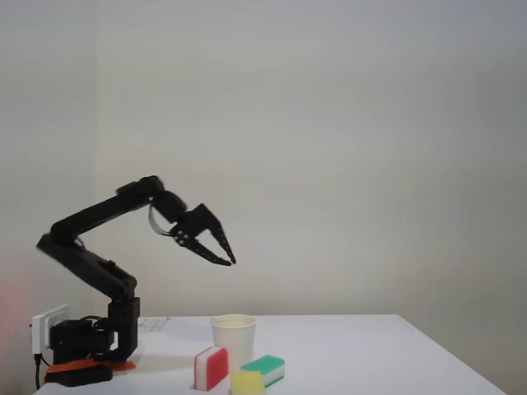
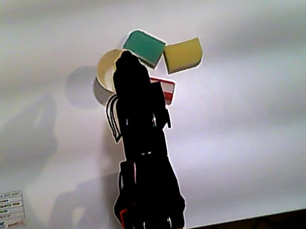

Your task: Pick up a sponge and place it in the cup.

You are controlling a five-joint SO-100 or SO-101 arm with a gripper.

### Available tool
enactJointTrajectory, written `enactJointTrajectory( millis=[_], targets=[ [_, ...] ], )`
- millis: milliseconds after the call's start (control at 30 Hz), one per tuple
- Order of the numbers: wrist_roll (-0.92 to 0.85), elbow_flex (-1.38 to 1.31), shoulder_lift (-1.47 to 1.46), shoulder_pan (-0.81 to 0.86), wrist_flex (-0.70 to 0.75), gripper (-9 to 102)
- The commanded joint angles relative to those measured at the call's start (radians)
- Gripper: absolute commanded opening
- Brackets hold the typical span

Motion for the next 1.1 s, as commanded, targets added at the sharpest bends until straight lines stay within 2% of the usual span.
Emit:
enactJointTrajectory(
  millis=[0, 500, 800, 1067],
  targets=[
    [-0.006, 0.078, 0.147, 0.018, -0.008, 0],
    [0.048, 0.551, 0.611, 0.028, -0.067, 0],
    [0.032, 0.742, 0.647, 0.052, -0.164, 0],
    [0.017, 0.816, 0.652, 0.058, -0.149, 0]
  ],
)
